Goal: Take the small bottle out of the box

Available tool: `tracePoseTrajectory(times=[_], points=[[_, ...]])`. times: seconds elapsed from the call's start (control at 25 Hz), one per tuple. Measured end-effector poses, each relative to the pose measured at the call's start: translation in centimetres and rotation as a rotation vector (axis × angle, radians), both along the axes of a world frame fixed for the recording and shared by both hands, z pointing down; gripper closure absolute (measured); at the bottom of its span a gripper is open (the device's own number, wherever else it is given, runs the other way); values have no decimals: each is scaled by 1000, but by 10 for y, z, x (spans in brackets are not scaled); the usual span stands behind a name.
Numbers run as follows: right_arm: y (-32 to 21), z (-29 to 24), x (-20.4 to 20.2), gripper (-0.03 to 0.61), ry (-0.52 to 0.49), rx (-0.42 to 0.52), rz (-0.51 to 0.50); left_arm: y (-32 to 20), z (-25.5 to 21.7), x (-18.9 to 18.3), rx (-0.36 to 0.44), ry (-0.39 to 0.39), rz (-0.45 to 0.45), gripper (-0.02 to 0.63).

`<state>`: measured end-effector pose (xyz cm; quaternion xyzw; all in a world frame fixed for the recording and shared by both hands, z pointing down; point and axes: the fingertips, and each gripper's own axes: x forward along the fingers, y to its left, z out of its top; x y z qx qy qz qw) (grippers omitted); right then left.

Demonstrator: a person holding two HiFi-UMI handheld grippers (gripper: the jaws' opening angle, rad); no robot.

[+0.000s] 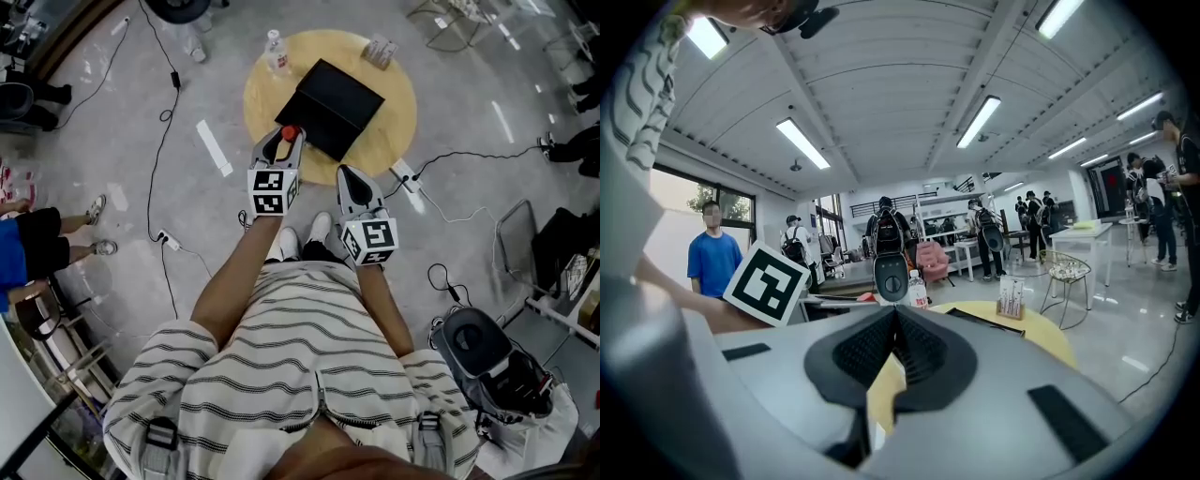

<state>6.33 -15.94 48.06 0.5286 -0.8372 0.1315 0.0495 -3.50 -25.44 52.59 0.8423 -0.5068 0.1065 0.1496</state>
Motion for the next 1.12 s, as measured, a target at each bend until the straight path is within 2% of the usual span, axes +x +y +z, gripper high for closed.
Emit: tracePoseTrajectory(times=[0.6, 0.8, 1.12], points=[[11, -23, 4, 560, -7, 48, 22, 35, -44, -2, 86, 8, 37, 462], [11, -26, 5, 560, -47, 47, 29, 42, -46, -6, 84, 18, 44, 462], [11, -31, 7, 560, -35, 62, 45, 55, -54, -7, 108, 16, 61, 462]])
